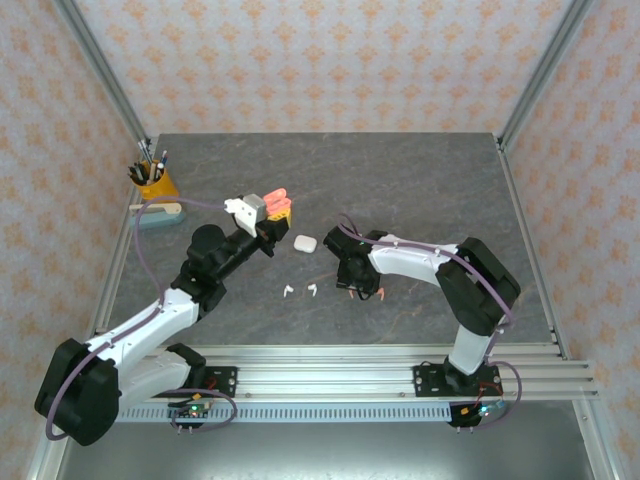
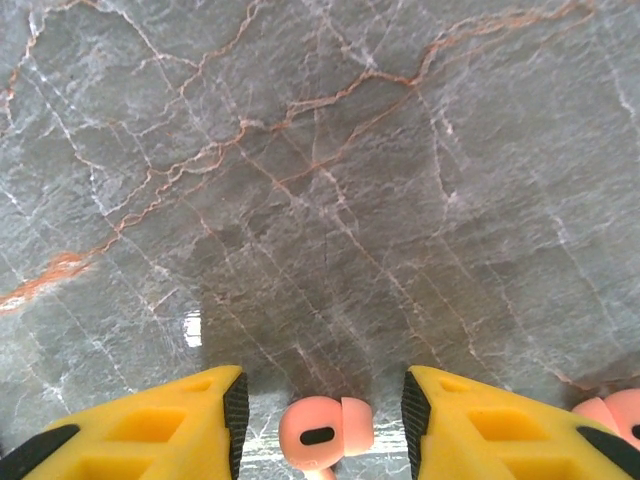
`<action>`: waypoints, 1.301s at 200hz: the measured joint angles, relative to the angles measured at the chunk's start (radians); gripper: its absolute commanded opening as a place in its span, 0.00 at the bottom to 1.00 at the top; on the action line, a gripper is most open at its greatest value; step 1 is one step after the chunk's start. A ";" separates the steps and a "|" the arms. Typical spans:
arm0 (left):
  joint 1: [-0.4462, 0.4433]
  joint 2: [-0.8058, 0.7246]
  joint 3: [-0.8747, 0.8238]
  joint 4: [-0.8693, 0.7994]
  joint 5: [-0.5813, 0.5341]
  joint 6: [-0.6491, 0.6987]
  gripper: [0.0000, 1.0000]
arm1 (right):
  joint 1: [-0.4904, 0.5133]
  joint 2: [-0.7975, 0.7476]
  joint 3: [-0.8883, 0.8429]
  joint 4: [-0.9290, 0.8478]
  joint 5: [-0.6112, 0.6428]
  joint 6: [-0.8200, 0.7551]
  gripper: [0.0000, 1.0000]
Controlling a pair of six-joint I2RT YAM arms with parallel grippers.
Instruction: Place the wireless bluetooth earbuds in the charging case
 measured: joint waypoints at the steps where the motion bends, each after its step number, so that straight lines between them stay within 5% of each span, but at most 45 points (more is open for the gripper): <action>1: 0.000 0.000 0.000 0.000 0.000 0.000 0.00 | 0.000 0.000 0.000 0.000 -0.001 0.000 0.46; 260: 0.000 0.013 0.002 -0.003 0.017 0.000 0.00 | 0.001 -0.014 -0.019 -0.005 -0.017 -0.007 0.28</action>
